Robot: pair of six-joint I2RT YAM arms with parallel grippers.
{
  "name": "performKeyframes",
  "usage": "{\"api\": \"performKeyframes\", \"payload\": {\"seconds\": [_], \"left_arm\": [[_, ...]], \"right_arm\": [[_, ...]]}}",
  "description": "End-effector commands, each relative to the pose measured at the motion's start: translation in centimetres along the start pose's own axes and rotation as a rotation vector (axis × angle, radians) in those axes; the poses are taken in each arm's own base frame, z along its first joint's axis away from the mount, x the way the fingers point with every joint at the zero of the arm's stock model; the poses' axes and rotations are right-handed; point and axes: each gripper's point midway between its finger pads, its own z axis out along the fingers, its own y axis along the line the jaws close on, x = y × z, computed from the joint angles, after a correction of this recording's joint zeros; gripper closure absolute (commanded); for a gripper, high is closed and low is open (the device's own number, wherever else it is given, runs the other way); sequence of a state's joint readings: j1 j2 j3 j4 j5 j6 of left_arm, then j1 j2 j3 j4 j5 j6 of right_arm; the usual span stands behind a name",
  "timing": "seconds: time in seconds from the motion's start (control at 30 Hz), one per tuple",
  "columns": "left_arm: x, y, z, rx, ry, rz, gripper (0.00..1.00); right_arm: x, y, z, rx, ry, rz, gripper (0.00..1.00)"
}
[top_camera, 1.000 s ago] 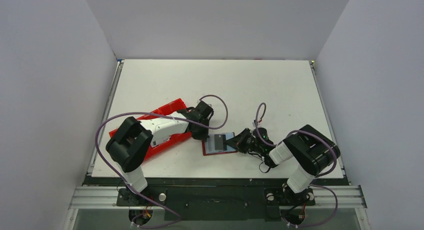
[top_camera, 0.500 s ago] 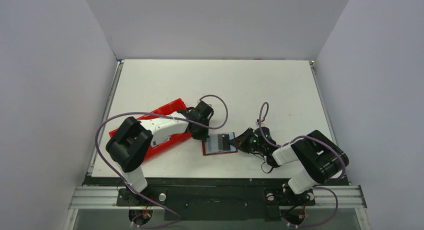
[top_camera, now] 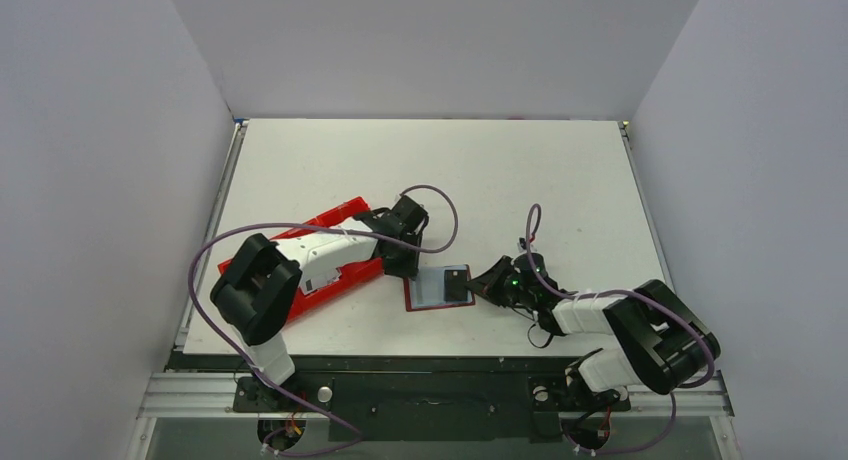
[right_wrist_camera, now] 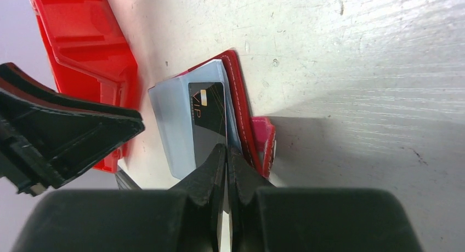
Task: Take the credit cards out of the card holder
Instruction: Remove the credit card from the card holder.
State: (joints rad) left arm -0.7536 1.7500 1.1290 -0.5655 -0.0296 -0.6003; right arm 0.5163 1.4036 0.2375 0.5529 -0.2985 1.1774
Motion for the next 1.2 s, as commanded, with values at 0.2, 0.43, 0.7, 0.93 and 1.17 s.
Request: {"api": "performKeyframes", "payload": {"seconds": [0.2,0.43,0.7,0.93,1.17], "left_arm": [[-3.9,-3.9,-5.9,0.171,-0.106,0.012,0.60],[-4.2,-6.2,-6.6,0.308,-0.088,-0.019,0.57],[-4.1,-8.0,-6.6,0.460,-0.042,-0.084,0.56],[-4.5,-9.0,-6.6,0.582,-0.018,-0.159,0.48],[-5.1,-10.1,-7.5,0.706,-0.013,-0.207,0.40]], "right_arm": [[-1.8,2.0,-0.6,-0.036,-0.051,-0.032,1.00],[-2.8,3.4,-1.5,-0.063,-0.073,-0.037,1.00],[-3.7,5.5,-2.6,-0.135,-0.088,-0.009,1.00],[-4.7,7.9,-3.8,-0.196,-0.104,-0.004,1.00],[-5.5,10.6,-5.0,-0.280,-0.111,0.026,1.00]]}}
